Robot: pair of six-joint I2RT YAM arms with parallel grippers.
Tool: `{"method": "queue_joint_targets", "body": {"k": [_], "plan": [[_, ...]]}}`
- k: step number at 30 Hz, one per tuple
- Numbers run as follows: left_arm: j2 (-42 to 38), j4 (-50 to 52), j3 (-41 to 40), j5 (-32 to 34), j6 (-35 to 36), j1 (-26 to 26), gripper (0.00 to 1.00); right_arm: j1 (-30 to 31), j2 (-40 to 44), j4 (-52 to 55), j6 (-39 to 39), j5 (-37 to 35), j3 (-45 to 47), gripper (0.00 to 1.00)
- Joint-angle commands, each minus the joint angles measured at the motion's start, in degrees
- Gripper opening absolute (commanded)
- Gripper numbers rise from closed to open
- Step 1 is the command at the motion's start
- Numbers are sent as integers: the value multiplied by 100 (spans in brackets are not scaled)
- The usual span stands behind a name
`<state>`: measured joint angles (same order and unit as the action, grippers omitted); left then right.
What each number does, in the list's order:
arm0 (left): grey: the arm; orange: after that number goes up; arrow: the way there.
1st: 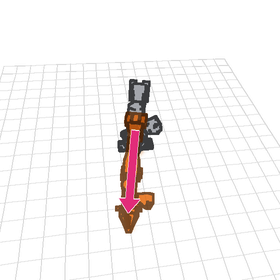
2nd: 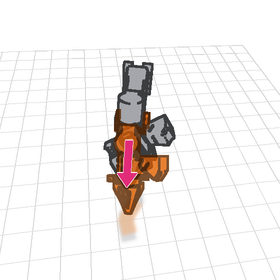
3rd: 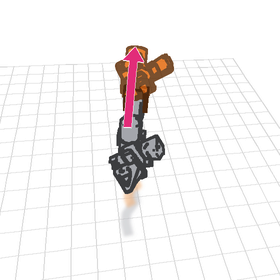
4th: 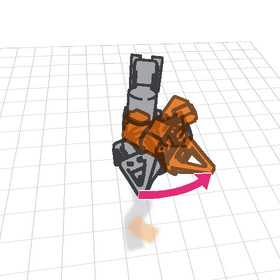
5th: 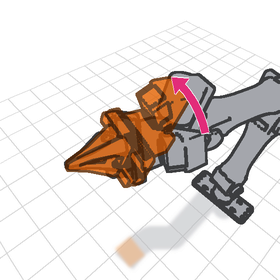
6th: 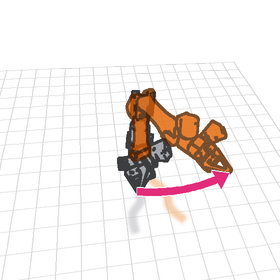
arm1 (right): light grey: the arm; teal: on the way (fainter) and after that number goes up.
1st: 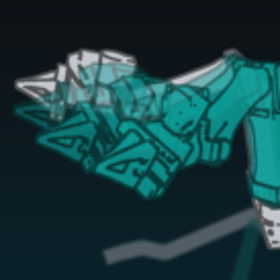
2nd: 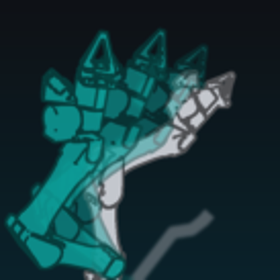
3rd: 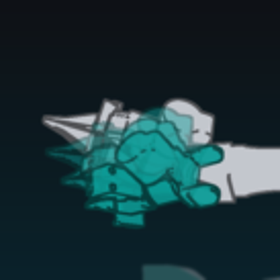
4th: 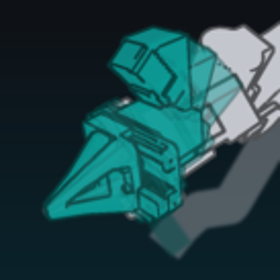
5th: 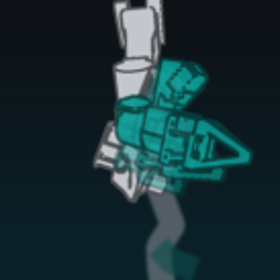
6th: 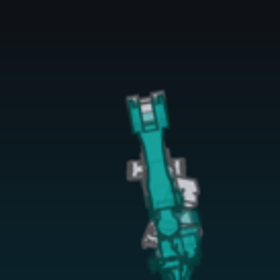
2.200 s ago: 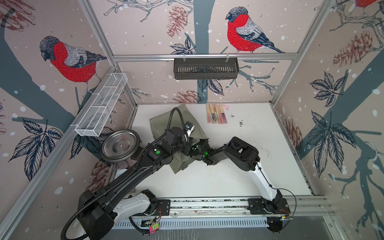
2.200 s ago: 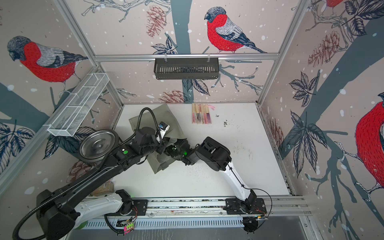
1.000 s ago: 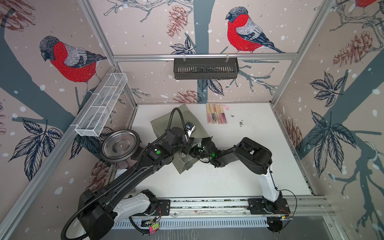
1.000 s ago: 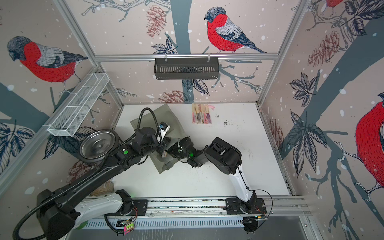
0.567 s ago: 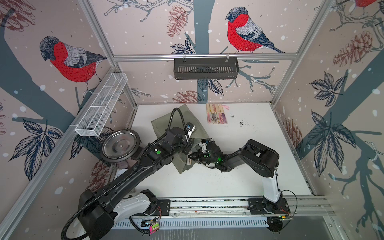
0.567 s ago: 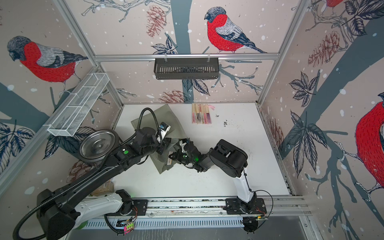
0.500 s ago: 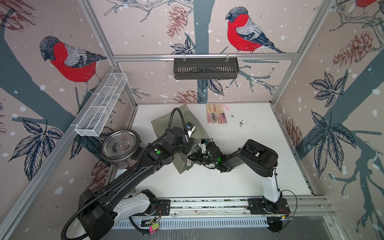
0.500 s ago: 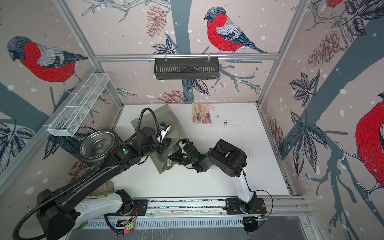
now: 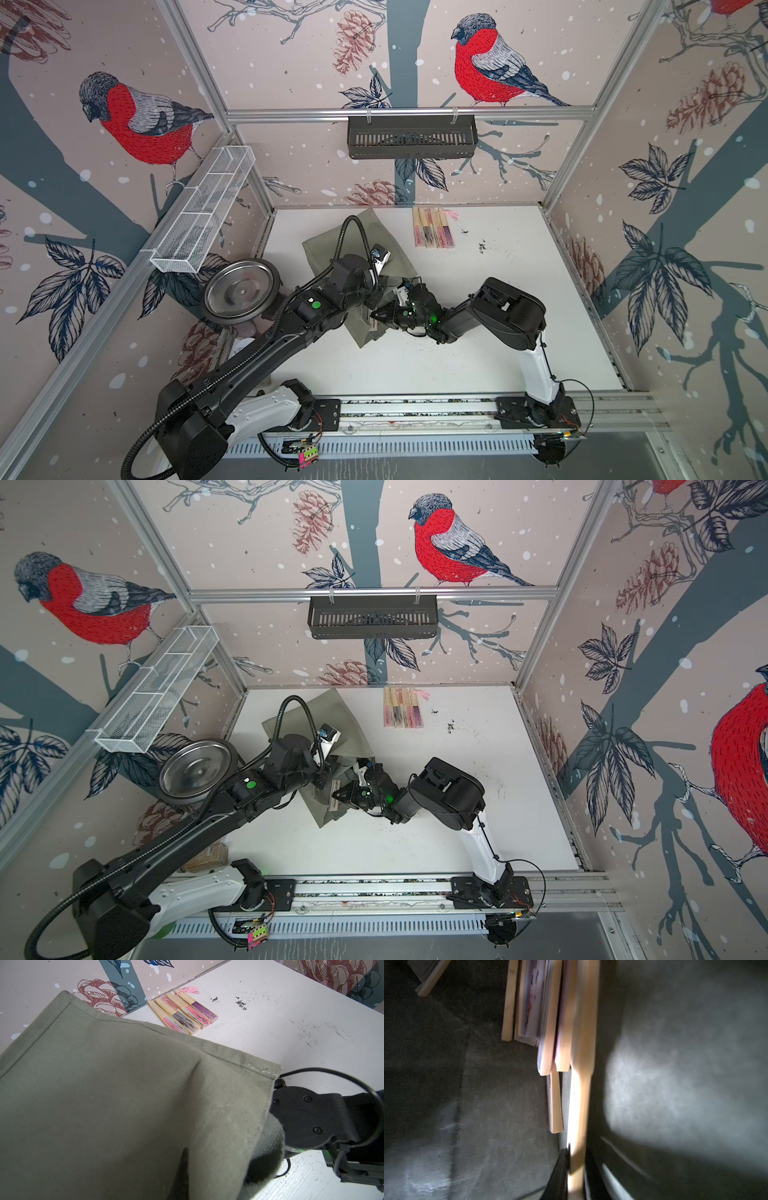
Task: Take out the folding fans from the tote bags
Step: Pick up the folding fan from the canvas bag.
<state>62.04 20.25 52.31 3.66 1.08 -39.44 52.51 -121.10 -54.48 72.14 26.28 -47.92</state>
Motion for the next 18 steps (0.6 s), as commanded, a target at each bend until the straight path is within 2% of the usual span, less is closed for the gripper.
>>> {"method": "queue_joint_targets", "body": {"k": [1,9,18], "plan": [[-23,-112,42,-93,32,-10,0,22,228,135,-60,1,96,16],[-34,-108,41,-14,41,-11,0,34,1043,522,-383,184,686,15],[-78,-103,21,84,50,-9,0,117,2160,588,-827,296,2010,12]]}}
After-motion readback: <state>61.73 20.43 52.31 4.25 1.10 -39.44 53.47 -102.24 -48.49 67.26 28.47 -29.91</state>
